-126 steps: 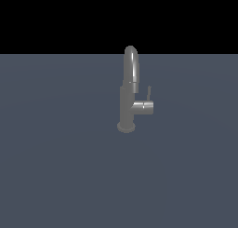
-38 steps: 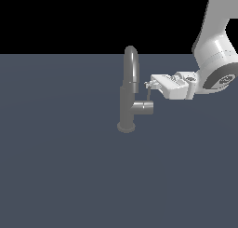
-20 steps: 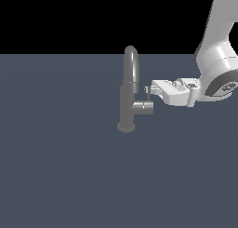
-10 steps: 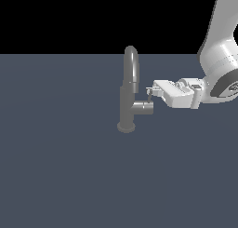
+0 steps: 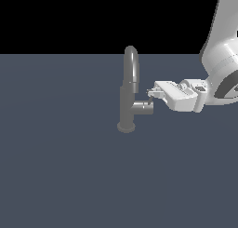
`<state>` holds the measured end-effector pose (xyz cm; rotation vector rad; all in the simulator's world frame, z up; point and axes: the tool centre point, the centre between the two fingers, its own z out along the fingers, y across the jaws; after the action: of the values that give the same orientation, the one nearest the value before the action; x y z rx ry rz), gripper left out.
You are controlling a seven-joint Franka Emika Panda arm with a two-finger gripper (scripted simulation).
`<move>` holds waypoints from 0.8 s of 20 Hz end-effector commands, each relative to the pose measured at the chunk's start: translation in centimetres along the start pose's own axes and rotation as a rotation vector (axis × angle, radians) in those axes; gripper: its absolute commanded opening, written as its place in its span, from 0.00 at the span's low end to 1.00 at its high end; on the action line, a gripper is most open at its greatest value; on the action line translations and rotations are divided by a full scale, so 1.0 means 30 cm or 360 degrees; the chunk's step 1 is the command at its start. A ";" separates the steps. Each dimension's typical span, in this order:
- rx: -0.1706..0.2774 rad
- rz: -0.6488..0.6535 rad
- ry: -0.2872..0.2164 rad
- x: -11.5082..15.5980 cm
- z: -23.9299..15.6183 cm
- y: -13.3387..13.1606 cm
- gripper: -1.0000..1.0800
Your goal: Turn on the faucet by rotating a designated handle.
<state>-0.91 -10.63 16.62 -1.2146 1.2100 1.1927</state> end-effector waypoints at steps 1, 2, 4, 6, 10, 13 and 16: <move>-0.0004 0.0024 -0.0009 0.031 -0.002 0.047 0.00; -0.0005 0.0025 -0.0009 0.038 -0.002 0.059 0.00; -0.0005 0.0025 -0.0010 0.051 -0.003 0.084 0.00; -0.0006 0.0026 -0.0011 0.065 -0.003 0.110 0.00; -0.0007 -0.0010 -0.0003 0.044 0.001 0.097 0.00; -0.0007 0.0001 -0.0006 0.109 0.000 0.122 0.00; -0.0007 0.0012 -0.0008 0.174 -0.001 0.146 0.00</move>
<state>-4.32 -10.55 13.56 -1.2272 1.1878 1.1886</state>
